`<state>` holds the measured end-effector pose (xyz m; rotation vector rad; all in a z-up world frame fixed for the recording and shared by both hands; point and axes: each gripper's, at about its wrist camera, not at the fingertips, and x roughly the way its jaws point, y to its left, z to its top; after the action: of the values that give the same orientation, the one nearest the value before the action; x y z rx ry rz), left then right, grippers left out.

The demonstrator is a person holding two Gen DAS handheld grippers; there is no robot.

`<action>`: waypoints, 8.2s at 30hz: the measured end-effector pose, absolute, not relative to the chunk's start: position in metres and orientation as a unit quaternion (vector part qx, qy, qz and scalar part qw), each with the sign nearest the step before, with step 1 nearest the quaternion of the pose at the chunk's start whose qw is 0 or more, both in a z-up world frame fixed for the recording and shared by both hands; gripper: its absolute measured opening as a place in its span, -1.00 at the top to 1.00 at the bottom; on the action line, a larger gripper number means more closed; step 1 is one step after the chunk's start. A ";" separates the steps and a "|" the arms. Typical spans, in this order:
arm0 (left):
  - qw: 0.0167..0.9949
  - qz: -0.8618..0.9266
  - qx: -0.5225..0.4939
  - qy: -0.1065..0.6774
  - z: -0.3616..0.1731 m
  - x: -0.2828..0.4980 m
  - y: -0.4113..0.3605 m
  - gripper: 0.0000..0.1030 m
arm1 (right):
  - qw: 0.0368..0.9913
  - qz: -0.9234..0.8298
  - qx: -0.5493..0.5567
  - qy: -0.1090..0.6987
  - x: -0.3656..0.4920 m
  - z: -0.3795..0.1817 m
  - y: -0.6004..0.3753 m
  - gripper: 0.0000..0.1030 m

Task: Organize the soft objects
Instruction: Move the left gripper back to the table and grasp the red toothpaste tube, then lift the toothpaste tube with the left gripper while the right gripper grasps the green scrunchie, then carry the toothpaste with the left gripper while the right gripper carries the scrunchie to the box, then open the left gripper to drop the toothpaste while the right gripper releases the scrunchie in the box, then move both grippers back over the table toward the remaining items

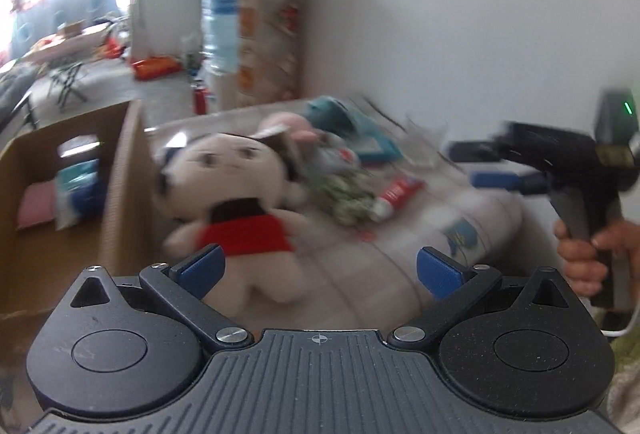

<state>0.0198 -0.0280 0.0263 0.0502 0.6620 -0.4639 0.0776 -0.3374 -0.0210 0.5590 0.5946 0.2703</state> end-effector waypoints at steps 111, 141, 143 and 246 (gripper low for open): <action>0.864 -0.217 0.007 0.454 -0.055 0.112 -0.096 0.44 | 0.856 0.265 0.229 0.379 0.093 -0.081 -0.304 0.34; 0.942 -0.055 -0.107 0.313 0.089 0.130 0.126 0.45 | 0.799 0.481 0.148 0.330 0.206 0.091 -0.060 0.34; 0.936 -0.038 -0.114 0.331 0.081 0.151 0.148 0.45 | 0.794 0.474 0.130 0.357 0.231 0.084 -0.030 0.34; 0.948 -0.094 -0.025 0.304 0.075 0.067 0.096 -0.94 | 0.913 0.276 0.147 0.263 0.090 0.066 -0.221 -1.00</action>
<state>0.0675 0.0958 0.0754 -0.0506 0.6189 -0.1915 0.0896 -0.2207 0.0656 0.3027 0.5421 0.5695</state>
